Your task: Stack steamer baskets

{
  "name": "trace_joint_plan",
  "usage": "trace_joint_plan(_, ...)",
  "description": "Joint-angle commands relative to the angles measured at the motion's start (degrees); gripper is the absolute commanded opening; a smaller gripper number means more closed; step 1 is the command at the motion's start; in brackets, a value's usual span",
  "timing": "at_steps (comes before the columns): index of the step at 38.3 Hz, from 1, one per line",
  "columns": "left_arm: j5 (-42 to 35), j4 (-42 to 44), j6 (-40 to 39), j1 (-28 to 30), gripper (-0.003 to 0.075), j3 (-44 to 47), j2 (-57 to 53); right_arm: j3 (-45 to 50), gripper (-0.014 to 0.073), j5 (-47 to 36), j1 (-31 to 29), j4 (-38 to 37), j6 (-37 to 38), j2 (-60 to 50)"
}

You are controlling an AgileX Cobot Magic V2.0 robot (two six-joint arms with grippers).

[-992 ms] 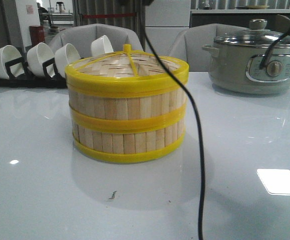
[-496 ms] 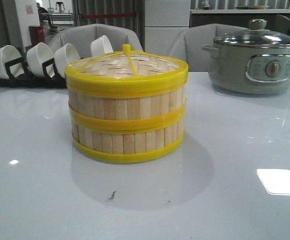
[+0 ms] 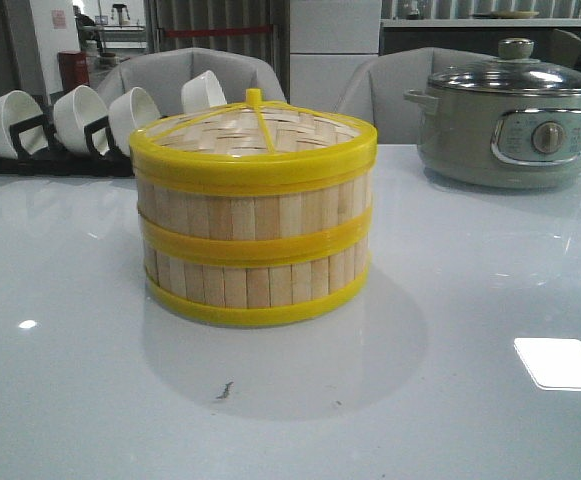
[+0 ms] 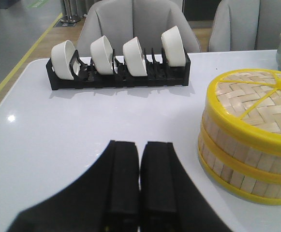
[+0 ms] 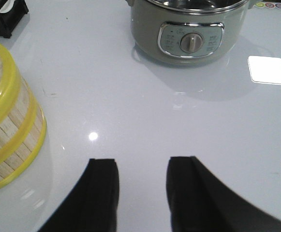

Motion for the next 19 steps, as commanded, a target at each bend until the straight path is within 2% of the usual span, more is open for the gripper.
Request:
trace_joint_plan(1,-5.08,-0.04,-0.29,0.14,0.0087,-1.66,0.23,2.81,0.0280,-7.12,-0.56,-0.39,-0.39,-4.77)
trace_joint_plan(11,-5.08,-0.04,-0.29,0.14,0.0087,-1.66,0.23,13.94,0.0196,-13.71,-0.56,-0.39,-0.39,-11.78)
trace_joint_plan(13,-5.08,-0.04,-0.29,0.14,0.0087,-1.66,0.23,15.63,0.0156,-14.89,-0.56,-0.39,-0.39,-13.00)
trace_joint_plan(16,-5.08,-0.04,-0.29,0.14,0.0087,-1.66,0.23,18.19,0.0037,-16.26,-0.56,-0.39,-0.39,-14.62)
trace_joint_plan(19,-5.08,-0.04,-0.29,0.14,0.0087,-1.66,0.23,20.24,0.0062,-18.06,-0.56,-0.39,-0.39,-16.32)
